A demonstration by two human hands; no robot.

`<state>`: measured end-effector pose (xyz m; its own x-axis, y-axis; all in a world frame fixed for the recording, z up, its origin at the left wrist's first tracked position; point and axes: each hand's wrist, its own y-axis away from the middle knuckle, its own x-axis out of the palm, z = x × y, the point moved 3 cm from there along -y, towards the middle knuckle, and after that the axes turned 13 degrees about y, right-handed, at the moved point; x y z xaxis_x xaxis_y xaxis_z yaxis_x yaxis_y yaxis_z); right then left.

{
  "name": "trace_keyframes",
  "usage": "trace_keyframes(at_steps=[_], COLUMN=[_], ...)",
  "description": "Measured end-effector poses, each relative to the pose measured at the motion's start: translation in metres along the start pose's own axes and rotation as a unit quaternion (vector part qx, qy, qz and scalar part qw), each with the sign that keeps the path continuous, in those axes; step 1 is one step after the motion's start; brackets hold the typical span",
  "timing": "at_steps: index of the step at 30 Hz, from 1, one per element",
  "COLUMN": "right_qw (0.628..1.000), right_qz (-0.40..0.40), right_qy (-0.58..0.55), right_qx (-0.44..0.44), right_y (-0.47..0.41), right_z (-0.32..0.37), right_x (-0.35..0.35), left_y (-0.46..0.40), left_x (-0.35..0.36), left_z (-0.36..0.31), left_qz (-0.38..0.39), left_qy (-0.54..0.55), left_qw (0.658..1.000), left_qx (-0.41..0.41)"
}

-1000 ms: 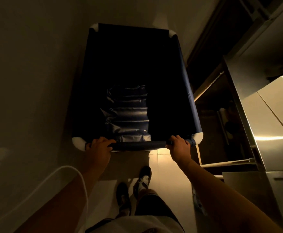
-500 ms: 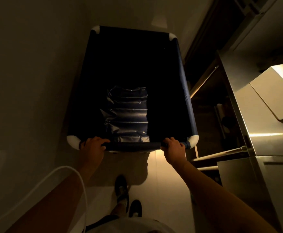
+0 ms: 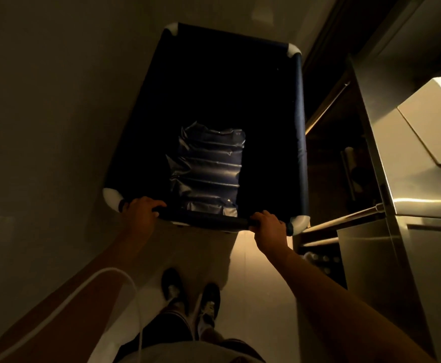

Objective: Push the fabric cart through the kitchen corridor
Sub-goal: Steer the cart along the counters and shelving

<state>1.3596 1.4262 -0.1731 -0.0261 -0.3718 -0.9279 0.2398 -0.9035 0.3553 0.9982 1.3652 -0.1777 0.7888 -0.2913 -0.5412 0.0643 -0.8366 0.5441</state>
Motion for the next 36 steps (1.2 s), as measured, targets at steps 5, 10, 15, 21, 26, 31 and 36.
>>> trace_keyframes(at_steps=[5, 10, 15, 21, 26, 31, 36], right_qw=[1.000, 1.000, 0.998, 0.997, 0.996, 0.994, 0.992], right_qz=[-0.002, -0.008, -0.006, -0.001, 0.004, -0.005, -0.001], right_qy=[-0.005, -0.004, -0.003, -0.010, -0.022, -0.048, -0.066], right_qx=[0.005, 0.029, 0.060, 0.080, 0.087, 0.100, 0.109], right_y=[0.022, 0.038, 0.054, 0.085, 0.121, 0.154, 0.178], right_z=[0.008, 0.021, 0.035, 0.053, 0.068, 0.087, 0.105], right_x=[0.010, 0.014, 0.021, 0.036, 0.051, 0.067, 0.083], left_y=[0.003, 0.026, 0.032, 0.053, 0.073, 0.092, 0.099], left_x=[-0.012, 0.001, 0.005, 0.003, 0.001, -0.007, -0.010], left_z=[0.009, 0.017, 0.026, 0.046, 0.064, 0.071, 0.080], left_qz=[0.058, -0.156, -0.090, -0.081, -0.072, -0.036, 0.006], left_qy=[-0.058, -0.041, -0.107, -0.141, -0.141, -0.132, -0.140], left_qw=[0.997, 0.986, 0.990, 0.986, 0.986, 0.988, 0.989], left_qx=[-0.014, 0.031, 0.032, 0.038, 0.041, 0.067, 0.055])
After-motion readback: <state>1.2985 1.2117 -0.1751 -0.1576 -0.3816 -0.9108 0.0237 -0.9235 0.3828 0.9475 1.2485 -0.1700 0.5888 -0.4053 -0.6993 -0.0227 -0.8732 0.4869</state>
